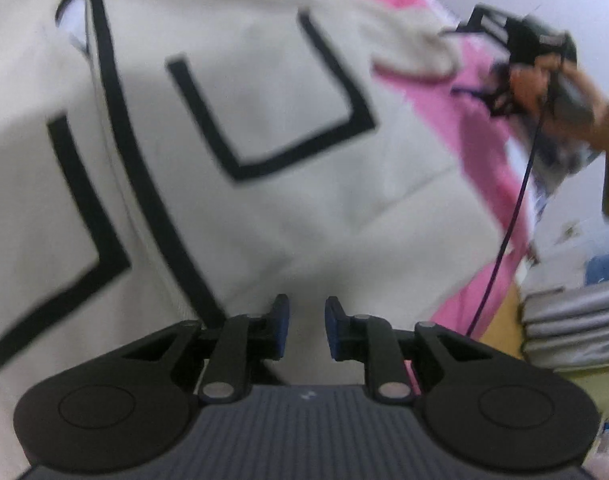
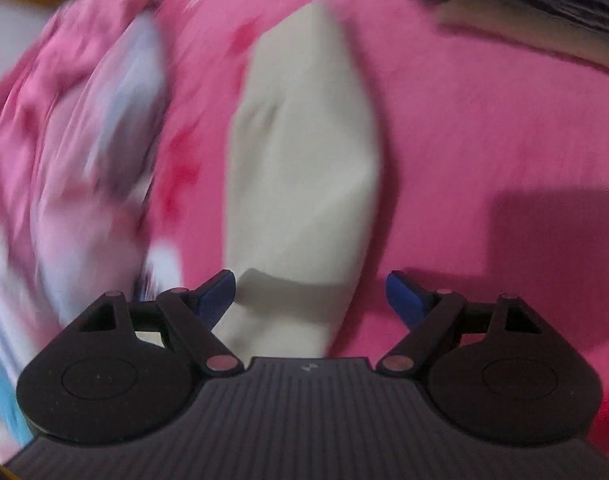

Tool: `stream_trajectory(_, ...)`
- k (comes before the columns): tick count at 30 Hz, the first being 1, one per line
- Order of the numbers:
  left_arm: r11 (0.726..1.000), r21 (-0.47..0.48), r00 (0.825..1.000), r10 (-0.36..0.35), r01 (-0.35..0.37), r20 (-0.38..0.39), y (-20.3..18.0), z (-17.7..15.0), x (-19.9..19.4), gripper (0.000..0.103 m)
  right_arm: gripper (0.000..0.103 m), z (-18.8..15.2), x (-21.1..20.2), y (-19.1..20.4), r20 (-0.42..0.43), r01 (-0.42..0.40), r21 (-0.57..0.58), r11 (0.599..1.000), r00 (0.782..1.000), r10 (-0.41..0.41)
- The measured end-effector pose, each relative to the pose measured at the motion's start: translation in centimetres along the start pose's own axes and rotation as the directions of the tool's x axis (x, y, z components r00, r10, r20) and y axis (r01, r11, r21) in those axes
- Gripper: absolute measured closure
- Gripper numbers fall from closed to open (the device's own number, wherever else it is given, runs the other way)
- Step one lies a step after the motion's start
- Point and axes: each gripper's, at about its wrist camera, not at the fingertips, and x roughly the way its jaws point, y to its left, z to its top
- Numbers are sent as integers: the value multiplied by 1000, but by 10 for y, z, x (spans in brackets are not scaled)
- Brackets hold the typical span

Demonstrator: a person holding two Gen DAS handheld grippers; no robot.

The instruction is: Fold clothes

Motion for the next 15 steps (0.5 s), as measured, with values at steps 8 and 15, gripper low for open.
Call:
stream_trajectory(8,996,-15,995,83,-84,-57,-8,3,6,91,99,45,14,72,34,-103,-266,958,993,116)
stream_trajectory(15,990,11,983,138,-137,-120,-22,12,14,92,99,96,-11,171,158,-133,-619,774,944,289)
